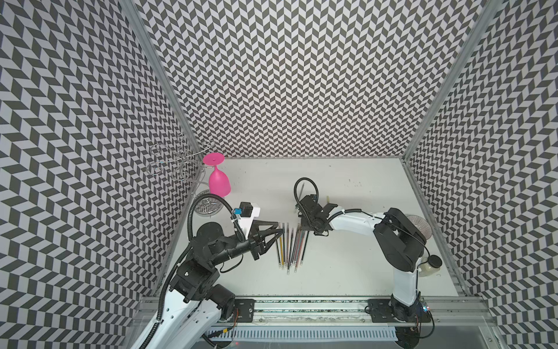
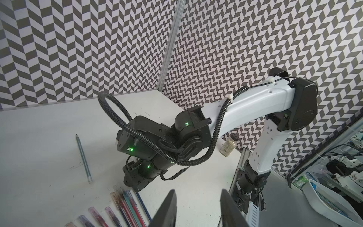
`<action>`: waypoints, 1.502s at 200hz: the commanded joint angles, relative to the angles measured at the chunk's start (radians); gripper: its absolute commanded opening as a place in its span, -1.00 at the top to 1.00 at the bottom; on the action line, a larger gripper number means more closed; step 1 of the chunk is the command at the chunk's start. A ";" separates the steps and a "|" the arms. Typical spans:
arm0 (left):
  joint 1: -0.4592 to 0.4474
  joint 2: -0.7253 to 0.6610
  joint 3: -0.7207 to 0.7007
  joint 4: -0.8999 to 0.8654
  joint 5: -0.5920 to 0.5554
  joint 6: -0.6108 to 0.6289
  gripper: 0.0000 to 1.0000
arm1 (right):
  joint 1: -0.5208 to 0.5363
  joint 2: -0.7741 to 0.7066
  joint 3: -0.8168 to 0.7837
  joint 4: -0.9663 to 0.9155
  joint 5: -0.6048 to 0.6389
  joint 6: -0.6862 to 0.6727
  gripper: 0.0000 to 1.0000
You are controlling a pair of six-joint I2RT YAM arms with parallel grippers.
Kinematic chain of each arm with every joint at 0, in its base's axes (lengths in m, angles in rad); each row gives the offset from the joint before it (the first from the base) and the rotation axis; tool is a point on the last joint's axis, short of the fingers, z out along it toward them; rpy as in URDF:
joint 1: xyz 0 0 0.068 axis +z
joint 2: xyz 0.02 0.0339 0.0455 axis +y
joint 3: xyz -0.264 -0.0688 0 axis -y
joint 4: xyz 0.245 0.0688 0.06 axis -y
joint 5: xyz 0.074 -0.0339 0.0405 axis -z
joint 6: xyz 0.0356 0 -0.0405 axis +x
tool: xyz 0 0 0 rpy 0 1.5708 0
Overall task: Remove the protective cover of the pencils
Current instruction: Pick up the pencil from the center of the board.
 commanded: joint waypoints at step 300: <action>-0.435 0.864 0.409 0.504 -0.335 -0.167 0.27 | -0.153 -0.914 -0.588 0.281 -0.116 -0.330 1.00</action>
